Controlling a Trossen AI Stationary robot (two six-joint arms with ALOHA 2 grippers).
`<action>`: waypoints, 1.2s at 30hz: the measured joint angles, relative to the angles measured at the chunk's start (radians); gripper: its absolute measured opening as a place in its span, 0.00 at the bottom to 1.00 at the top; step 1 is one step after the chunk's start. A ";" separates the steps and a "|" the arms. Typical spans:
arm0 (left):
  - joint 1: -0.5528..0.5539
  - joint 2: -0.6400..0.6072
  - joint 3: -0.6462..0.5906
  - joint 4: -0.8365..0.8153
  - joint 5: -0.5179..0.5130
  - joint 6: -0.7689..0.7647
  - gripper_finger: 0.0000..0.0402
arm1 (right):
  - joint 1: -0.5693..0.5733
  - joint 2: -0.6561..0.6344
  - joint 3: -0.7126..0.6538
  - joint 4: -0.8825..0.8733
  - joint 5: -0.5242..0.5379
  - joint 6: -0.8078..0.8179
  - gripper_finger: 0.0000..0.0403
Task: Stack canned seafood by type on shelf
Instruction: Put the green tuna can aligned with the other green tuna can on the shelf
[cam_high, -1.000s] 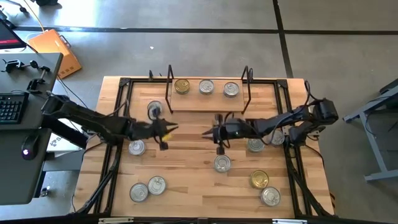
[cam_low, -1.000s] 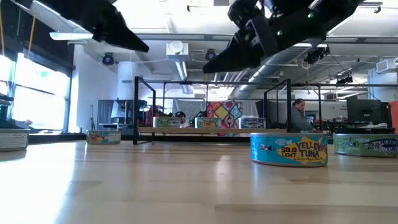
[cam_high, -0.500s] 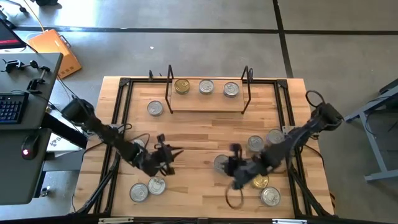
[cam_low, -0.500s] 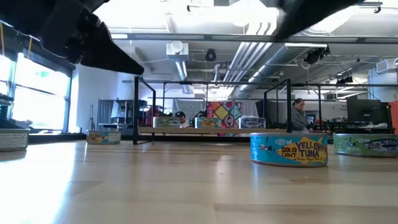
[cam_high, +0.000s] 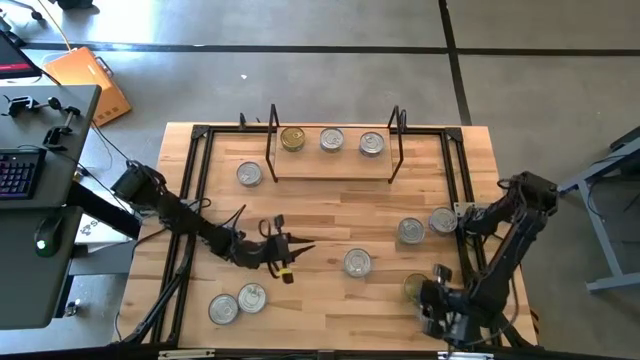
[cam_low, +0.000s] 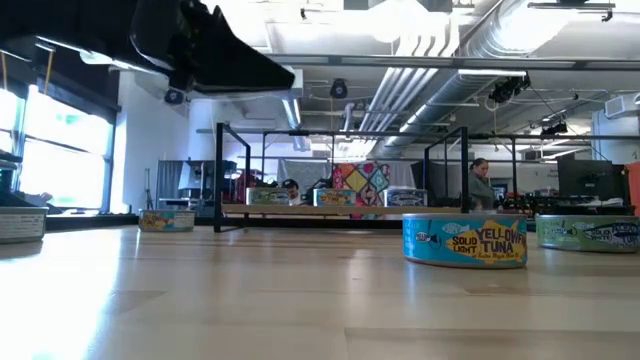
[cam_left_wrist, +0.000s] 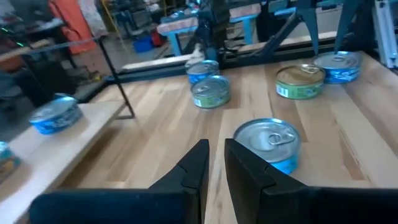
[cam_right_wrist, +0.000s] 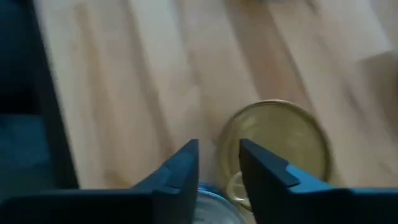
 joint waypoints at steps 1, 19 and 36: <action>0.008 0.000 0.000 -0.002 0.017 -0.008 0.10 | 0.017 0.000 -0.022 0.044 0.032 -0.011 0.32; 0.025 0.000 0.000 -0.008 0.048 -0.038 0.10 | 0.028 0.243 -0.021 0.053 0.131 -0.157 0.29; 0.025 0.000 0.000 -0.007 0.047 -0.037 0.10 | 0.018 0.362 -0.028 0.056 0.374 -0.102 0.01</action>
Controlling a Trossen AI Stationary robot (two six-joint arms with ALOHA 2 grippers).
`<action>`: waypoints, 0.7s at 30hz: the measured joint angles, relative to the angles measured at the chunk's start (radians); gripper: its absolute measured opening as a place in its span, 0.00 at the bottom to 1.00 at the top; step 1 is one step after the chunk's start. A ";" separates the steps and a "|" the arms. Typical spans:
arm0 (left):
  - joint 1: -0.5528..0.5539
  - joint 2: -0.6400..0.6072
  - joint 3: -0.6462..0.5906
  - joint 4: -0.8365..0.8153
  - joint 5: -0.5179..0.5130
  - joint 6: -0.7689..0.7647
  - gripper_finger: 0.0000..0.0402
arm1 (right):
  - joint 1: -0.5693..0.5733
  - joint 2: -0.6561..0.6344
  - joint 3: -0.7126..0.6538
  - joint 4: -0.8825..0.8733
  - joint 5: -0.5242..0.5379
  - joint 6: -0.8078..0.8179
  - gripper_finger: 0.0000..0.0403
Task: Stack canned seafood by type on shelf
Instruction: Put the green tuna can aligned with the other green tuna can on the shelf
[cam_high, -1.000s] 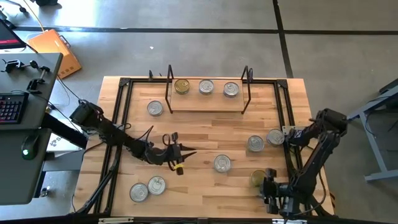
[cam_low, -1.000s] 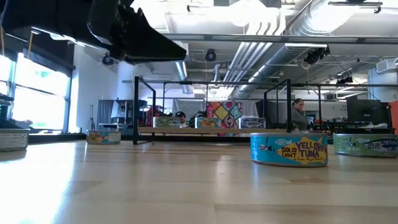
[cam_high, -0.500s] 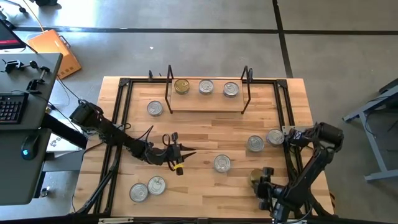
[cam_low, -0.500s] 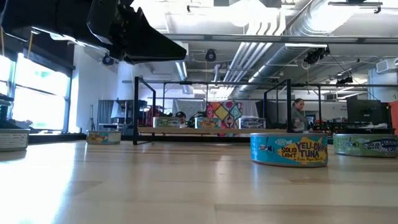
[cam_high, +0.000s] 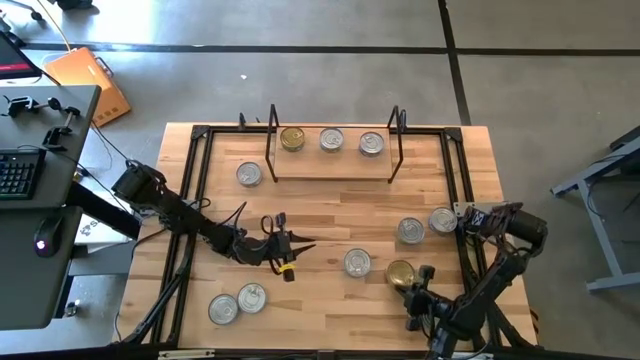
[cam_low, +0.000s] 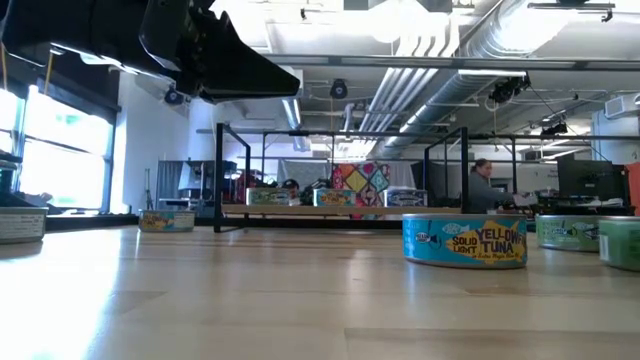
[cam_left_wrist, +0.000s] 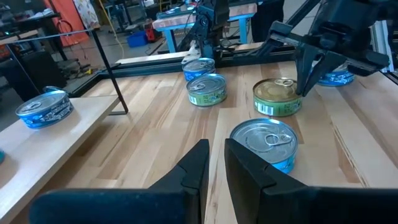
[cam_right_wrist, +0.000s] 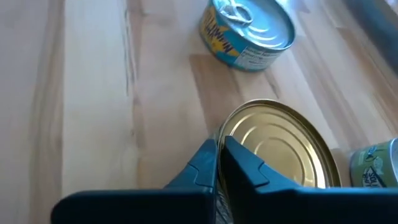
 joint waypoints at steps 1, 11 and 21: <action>0.000 0.000 0.000 0.000 0.000 0.000 0.10 | 0.000 0.002 -0.001 0.001 0.016 0.014 0.01; -0.001 -0.001 0.018 0.007 -0.001 0.055 0.10 | -0.055 0.000 -0.005 -0.070 0.126 0.070 0.00; -0.001 -0.001 0.033 0.004 -0.001 0.098 0.10 | -0.158 -0.103 -0.004 -0.083 0.161 -0.203 0.00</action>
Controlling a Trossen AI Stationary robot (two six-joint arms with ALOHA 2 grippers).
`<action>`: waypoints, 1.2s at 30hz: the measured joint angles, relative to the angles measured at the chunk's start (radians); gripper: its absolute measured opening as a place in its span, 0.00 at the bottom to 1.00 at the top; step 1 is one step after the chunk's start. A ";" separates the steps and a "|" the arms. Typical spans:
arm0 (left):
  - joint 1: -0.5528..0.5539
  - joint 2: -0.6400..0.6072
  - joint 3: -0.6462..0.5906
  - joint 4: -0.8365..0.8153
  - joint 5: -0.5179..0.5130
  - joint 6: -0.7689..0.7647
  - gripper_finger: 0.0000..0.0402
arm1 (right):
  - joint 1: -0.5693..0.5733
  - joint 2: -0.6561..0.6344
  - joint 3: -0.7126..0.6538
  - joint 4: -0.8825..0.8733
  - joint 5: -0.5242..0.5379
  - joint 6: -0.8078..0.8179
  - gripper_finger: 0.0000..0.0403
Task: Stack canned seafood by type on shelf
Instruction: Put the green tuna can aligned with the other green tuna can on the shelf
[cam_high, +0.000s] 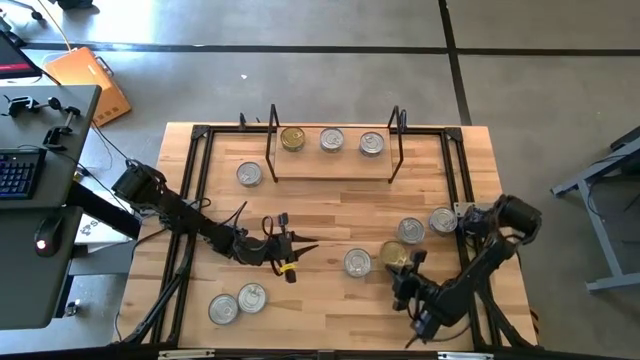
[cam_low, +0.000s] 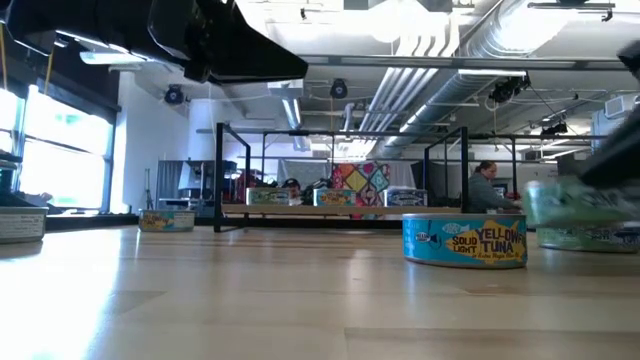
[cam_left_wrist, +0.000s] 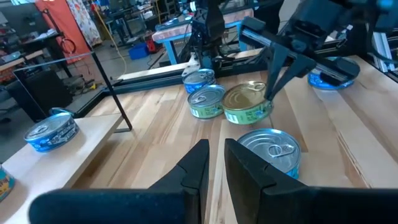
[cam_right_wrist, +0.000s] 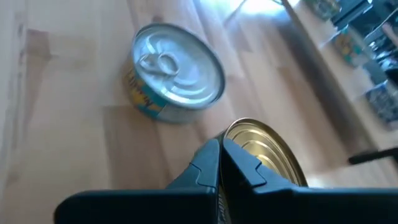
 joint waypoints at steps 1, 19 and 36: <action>0.000 0.000 0.000 -0.001 0.000 0.000 0.10 | -0.010 -0.013 0.000 -0.001 0.003 -0.034 0.00; -0.001 0.000 0.001 -0.012 0.000 -0.003 0.10 | -0.288 -0.163 0.001 0.162 -0.083 -0.708 0.00; -0.185 -0.154 0.001 -0.090 -0.369 0.068 0.10 | -0.647 -0.163 0.002 0.766 -0.348 -1.443 0.00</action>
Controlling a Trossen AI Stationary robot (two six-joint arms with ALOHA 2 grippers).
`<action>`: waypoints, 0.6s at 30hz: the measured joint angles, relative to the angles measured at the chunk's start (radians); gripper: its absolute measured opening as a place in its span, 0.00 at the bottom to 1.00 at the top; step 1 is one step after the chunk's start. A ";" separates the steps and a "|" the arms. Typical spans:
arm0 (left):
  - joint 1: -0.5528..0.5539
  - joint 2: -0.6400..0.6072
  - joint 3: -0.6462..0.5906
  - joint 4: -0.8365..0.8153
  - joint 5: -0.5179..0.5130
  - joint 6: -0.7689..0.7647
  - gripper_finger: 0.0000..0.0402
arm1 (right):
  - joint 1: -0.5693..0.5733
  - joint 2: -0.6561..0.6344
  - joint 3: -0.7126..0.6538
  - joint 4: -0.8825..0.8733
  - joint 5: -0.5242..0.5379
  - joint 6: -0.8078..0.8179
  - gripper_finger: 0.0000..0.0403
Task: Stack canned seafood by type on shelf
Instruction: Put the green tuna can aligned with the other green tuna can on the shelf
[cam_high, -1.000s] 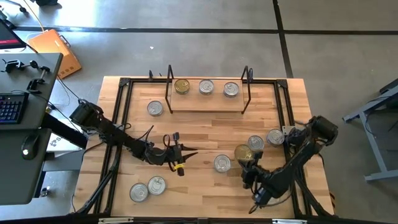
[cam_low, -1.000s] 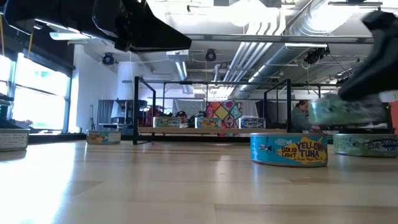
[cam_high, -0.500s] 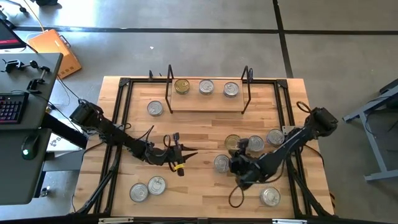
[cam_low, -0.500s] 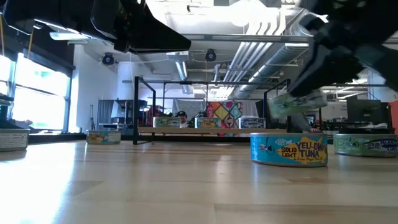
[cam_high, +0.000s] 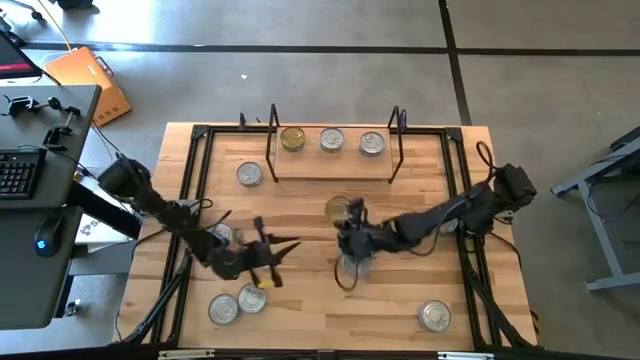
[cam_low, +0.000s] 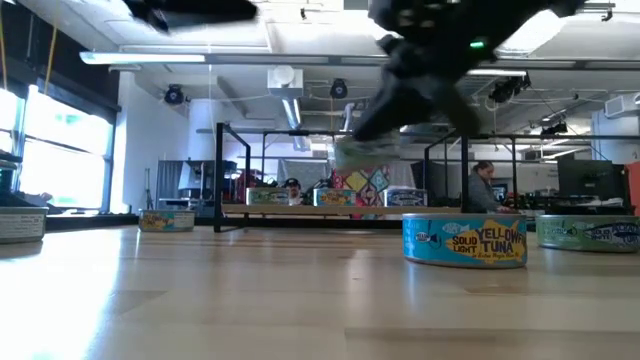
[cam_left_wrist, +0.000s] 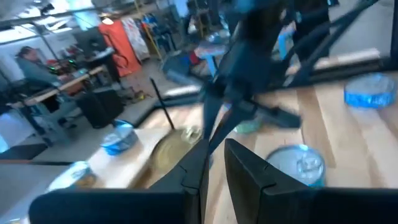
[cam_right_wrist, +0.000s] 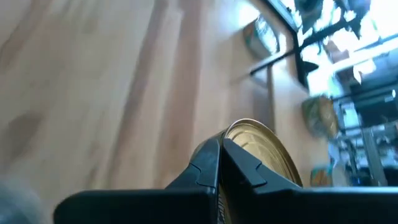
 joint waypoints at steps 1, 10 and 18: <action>-0.021 -0.026 0.000 -0.014 -0.030 -0.001 0.10 | -0.028 0.002 0.000 0.043 -0.025 -0.035 0.00; -0.146 -0.162 0.000 -0.258 -0.221 -0.153 0.10 | -0.286 0.096 0.015 0.419 -0.322 -0.240 0.00; -0.137 -0.161 0.000 -0.467 -0.223 -0.374 0.10 | -0.440 0.298 0.205 0.425 -0.465 -0.209 0.00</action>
